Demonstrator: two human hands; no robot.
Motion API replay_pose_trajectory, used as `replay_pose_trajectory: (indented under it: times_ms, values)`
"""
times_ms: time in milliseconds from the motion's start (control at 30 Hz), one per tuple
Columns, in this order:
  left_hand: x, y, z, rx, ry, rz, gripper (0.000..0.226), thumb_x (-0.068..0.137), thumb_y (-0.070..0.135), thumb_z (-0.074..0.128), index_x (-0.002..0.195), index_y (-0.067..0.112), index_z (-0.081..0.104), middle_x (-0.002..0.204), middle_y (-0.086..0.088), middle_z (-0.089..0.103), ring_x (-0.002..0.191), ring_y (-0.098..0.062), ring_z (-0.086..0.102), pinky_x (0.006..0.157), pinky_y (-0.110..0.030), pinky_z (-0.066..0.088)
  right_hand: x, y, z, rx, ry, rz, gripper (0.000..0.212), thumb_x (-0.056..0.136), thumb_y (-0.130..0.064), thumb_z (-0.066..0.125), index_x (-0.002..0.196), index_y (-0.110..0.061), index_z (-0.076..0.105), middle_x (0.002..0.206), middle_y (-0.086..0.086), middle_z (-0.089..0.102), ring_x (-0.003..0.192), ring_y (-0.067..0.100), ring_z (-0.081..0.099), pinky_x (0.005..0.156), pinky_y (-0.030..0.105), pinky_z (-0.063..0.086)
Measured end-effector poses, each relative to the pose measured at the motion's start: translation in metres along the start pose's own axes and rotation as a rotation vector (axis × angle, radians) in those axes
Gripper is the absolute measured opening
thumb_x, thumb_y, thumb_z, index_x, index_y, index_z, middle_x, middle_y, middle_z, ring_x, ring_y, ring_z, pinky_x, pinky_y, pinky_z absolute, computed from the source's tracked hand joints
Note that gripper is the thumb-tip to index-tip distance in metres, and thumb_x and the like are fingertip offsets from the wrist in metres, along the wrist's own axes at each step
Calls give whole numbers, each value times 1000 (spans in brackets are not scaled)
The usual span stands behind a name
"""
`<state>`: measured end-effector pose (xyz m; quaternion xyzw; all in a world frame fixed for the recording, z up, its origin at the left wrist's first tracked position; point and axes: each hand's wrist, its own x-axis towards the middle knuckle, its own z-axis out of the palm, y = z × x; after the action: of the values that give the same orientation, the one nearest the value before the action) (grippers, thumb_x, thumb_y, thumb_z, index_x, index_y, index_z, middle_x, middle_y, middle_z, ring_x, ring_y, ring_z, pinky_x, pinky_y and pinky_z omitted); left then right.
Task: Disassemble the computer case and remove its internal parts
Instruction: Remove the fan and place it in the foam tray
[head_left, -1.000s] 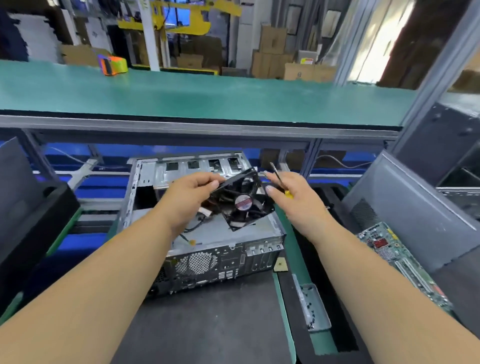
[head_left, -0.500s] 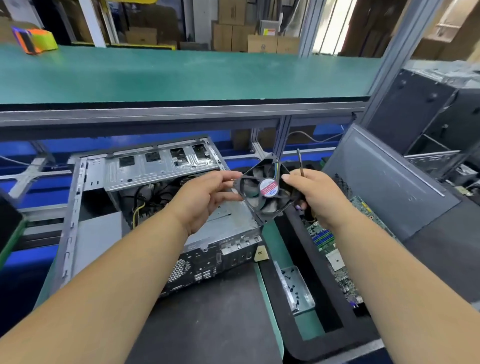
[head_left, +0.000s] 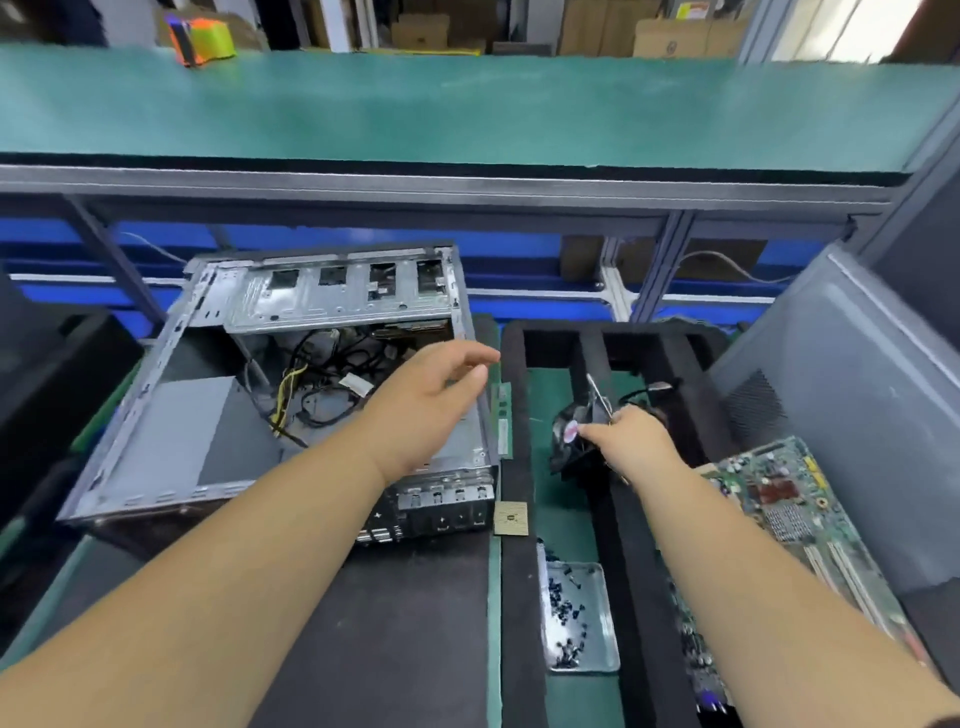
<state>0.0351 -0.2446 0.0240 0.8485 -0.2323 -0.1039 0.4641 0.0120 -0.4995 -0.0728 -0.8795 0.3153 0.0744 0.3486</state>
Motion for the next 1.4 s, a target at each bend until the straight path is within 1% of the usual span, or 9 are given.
replay_pose_trajectory:
  times_ms: [267, 400, 500, 667, 833, 1000, 1167, 1267, 1400]
  values:
    - [-22, -5, 1, 60, 109, -102, 25, 101, 31, 47, 121, 35, 61, 126, 17, 54, 115, 11, 46, 92, -8, 34, 22, -13, 56, -447, -341, 111, 44, 81, -48, 72, 69, -11, 51, 51, 5, 58, 64, 23, 62, 52, 24, 42]
    - [-31, -4, 2, 72, 97, -154, 23, 100, 33, 48, 119, 38, 61, 124, 16, 56, 113, 10, 49, 94, -12, 36, 18, -3, 63, -408, -452, 173, 35, 92, -40, 63, 103, -7, 59, 61, 7, 63, 55, 21, 62, 68, 29, 51]
    - [-37, 0, 5, 97, 107, -171, 24, 100, 34, 48, 120, 38, 61, 123, 19, 57, 112, 12, 49, 88, -8, 34, 14, 4, 59, -230, -360, 86, 16, 95, -22, 56, 81, -14, 55, 91, 10, 61, 83, 28, 62, 83, 37, 53]
    - [-46, 9, 11, 105, 119, -162, 25, 101, 32, 48, 121, 37, 61, 122, 17, 56, 113, 10, 49, 94, -17, 39, -4, -1, 32, -250, -198, -55, 25, 93, -18, 54, 70, -17, 43, 97, 10, 54, 104, 32, 61, 73, 31, 40]
    - [-60, 14, 8, 107, 140, -129, 25, 101, 31, 48, 123, 33, 61, 120, 16, 55, 110, 13, 48, 88, -10, 37, -20, -13, 11, -18, -143, -79, 15, 84, -11, 53, 95, -6, 43, 76, 12, 52, 59, 25, 52, 52, 26, 38]
    - [-74, 13, -4, 72, 156, -85, 22, 100, 31, 50, 118, 35, 63, 120, 16, 56, 110, 11, 49, 73, 2, 39, -51, -28, -2, 320, -78, -182, 18, 92, -4, 48, 109, -9, 50, 94, 8, 56, 69, 24, 61, 77, 46, 59]
    - [-91, 4, -27, 77, 135, -3, 23, 99, 29, 51, 119, 34, 62, 119, 18, 57, 109, 11, 51, 91, -12, 39, -104, -50, -5, 521, 33, -422, 25, 96, -10, 55, 112, -28, 57, 89, 4, 68, 65, 16, 66, 70, 40, 59]
    - [-110, -11, -50, 74, 112, 8, 25, 100, 28, 51, 123, 29, 62, 121, 15, 57, 111, 5, 52, 98, -21, 41, -142, -69, 13, 609, 67, -479, 29, 100, -19, 51, 115, -44, 52, 79, -1, 70, 51, 10, 59, 47, 20, 47]
    - [-143, -41, -91, 85, 124, -2, 24, 99, 29, 53, 121, 30, 62, 117, 18, 57, 104, 17, 49, 84, -3, 36, -185, -97, 57, 569, 75, -484, 27, 103, -28, 45, 122, -48, 49, 70, -4, 68, 46, 12, 53, 52, 26, 45]
